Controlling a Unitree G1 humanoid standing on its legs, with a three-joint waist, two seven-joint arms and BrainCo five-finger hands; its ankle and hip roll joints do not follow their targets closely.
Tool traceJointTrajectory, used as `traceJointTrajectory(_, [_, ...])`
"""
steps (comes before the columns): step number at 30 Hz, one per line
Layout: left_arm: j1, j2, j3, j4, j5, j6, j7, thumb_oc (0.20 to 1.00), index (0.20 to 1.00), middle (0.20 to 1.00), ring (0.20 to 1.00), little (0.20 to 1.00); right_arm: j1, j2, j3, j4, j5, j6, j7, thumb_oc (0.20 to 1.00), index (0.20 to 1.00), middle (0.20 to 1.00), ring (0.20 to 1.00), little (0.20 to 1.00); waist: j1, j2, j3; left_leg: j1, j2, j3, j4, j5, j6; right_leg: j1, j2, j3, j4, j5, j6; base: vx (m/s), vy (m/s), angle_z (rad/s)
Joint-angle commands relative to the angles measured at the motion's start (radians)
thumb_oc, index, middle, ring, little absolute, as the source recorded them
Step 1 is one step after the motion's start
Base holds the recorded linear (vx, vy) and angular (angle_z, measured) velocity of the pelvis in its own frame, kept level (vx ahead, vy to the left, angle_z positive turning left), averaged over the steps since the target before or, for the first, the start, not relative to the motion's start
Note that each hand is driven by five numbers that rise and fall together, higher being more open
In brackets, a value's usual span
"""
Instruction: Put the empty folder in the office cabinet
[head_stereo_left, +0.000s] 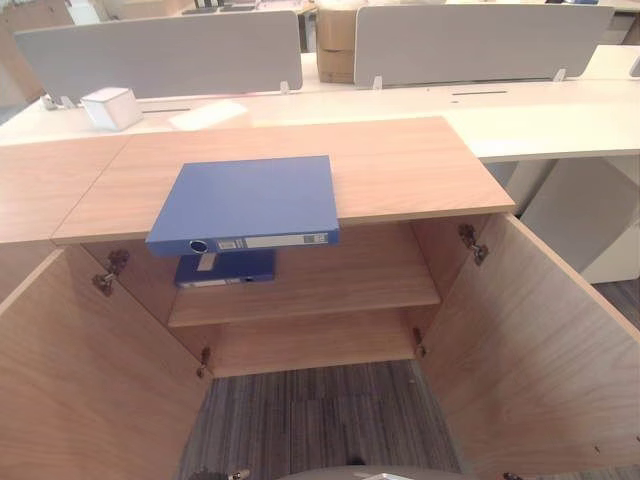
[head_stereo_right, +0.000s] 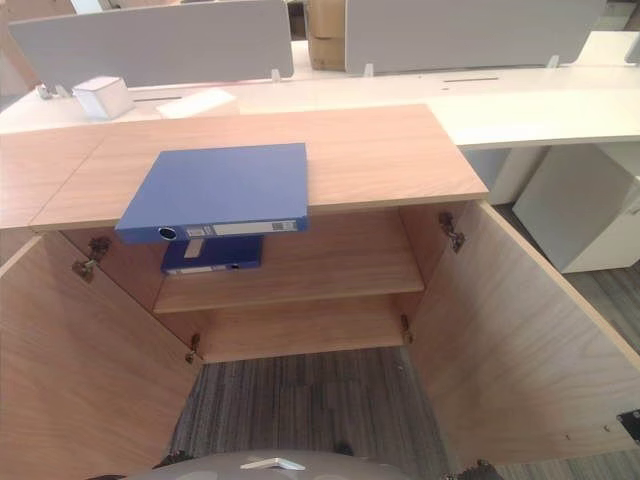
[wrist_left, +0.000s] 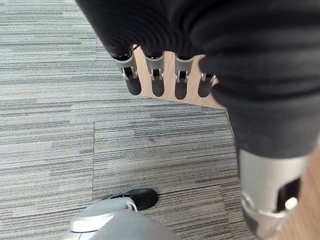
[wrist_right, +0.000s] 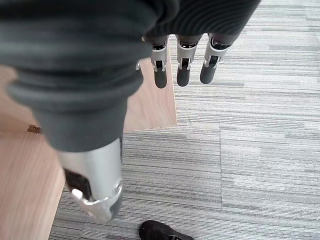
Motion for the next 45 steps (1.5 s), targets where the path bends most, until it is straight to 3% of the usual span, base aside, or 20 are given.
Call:
traceJointTrajectory(1, [-0.043,0.053,-0.022,0.016,-0.013,-0.012,0.024,1.000,1.000,1.000,1.000,1.000,-0.064,-0.031,0.007,0.033,0.020,-0.009,-0.037,1.000,1.000,1.000,1.000,1.000,0.002,-0.030,0.062,-0.079,0.009,0.048,0.148,-0.084,0.011,0.006,-0.081,-0.019,0.052,-0.095,0.126,-0.05,0.032,0.21])
traceJointTrajectory(5, [-0.068,0.071,-0.022,-0.009,-0.044,-0.029,0.042,1.000,1.000,1.000,1.000,1.000,-0.074,-0.041,0.005,0.028,0.018,-0.014,-0.050,1.000,1.000,1.000,1.000,1.000,0.022,-0.035,0.071,-0.123,0.035,0.011,0.047,-0.028,0.011,0.023,-0.089,-0.021,0.039,-0.088,0.140,0.04,0.064,0.09])
traceJointTrajectory(6, [-0.074,0.078,-0.006,-0.012,-0.066,-0.039,0.054,1.000,1.000,1.000,1.000,1.000,-0.078,-0.040,0.008,0.028,0.010,-0.017,-0.051,1.000,1.000,1.000,1.000,1.000,0.026,-0.025,0.060,-0.093,0.033,-0.030,-0.028,-0.011,0.004,0.027,-0.082,-0.007,0.035,-0.093,0.144,0.10,0.128,0.06])
traceJointTrajectory(7, [-0.158,0.082,-0.018,-0.022,-0.086,-0.029,0.076,1.000,1.000,1.000,1.000,1.000,-0.079,-0.040,0.020,0.028,-0.001,-0.015,-0.047,1.000,1.000,1.000,1.000,1.000,0.015,-0.017,0.043,-0.073,0.036,-0.028,-0.073,-0.002,0.000,0.034,-0.080,-0.003,0.027,-0.093,0.149,0.16,0.190,-0.09])
traceJointTrajectory(12, [0.016,0.122,0.095,-0.184,-0.170,-0.085,0.109,1.000,1.000,1.000,1.000,1.000,-0.045,-0.057,-0.044,-0.002,0.013,-0.026,-0.072,1.000,1.000,1.000,1.000,1.000,0.031,0.006,0.019,0.032,0.033,-0.018,-0.215,0.018,0.001,0.041,-0.103,-0.012,0.011,-0.073,0.167,0.04,0.152,-0.20])
traceJointTrajectory(18, [0.177,0.136,0.104,-0.637,-0.147,-0.116,0.143,1.000,1.000,1.000,1.000,1.000,-0.027,-0.055,-0.075,-0.040,0.018,-0.028,-0.090,1.000,1.000,1.000,1.000,1.000,0.048,0.008,0.036,0.030,0.012,-0.021,-0.231,0.015,0.016,0.017,-0.136,-0.019,0.031,-0.057,0.191,-0.06,0.104,0.07])
traceJointTrajectory(25, [0.221,0.156,0.139,-0.888,-0.100,-0.140,0.177,1.000,1.000,1.000,1.000,1.000,-0.023,-0.031,-0.074,-0.056,0.012,-0.023,-0.093,1.000,1.000,1.000,1.000,1.000,0.059,0.000,0.037,0.034,-0.003,-0.020,-0.231,0.001,0.027,0.017,-0.157,-0.015,0.026,-0.041,0.206,-0.04,0.058,0.04])
traceJointTrajectory(31, [0.252,0.171,0.142,-1.043,0.010,-0.148,0.220,1.000,1.000,1.000,1.000,1.000,-0.015,-0.016,-0.068,-0.063,0.017,-0.026,-0.104,1.000,1.000,1.000,1.000,1.000,0.064,-0.011,0.039,0.036,-0.003,-0.016,-0.231,-0.005,0.031,0.023,-0.163,-0.010,0.016,-0.035,0.212,0.00,0.000,-0.01])
traceJointTrajectory(36, [0.291,0.217,0.136,-1.186,0.207,-0.156,0.285,1.000,1.000,1.000,1.000,1.000,-0.001,-0.002,-0.062,-0.061,0.022,-0.035,-0.123,1.000,1.000,1.000,1.000,1.000,0.070,-0.020,0.041,0.040,-0.001,-0.013,-0.231,-0.008,0.031,0.030,-0.164,-0.009,0.010,-0.036,0.215,-0.01,-0.006,-0.02])
traceJointTrajectory(39, [0.320,0.285,0.143,-1.273,0.405,-0.168,0.372,1.000,1.000,1.000,1.000,1.000,0.004,0.001,-0.061,-0.048,0.024,-0.043,-0.145,1.000,1.000,1.000,1.000,1.000,0.074,-0.027,0.038,0.047,0.003,-0.008,-0.231,-0.013,0.029,0.040,-0.163,-0.008,0.006,-0.041,0.217,0.00,-0.007,-0.01])
traceJointTrajectory(45, [0.333,0.377,0.164,-1.393,0.616,-0.179,0.441,1.000,1.000,1.000,1.000,1.000,-0.003,0.004,-0.046,-0.042,0.008,-0.049,-0.166,1.000,1.000,1.000,1.000,1.000,0.070,-0.027,0.026,0.061,0.010,0.004,-0.231,-0.020,0.023,0.052,-0.160,-0.006,0.003,-0.046,0.218,0.01,-0.012,-0.04])
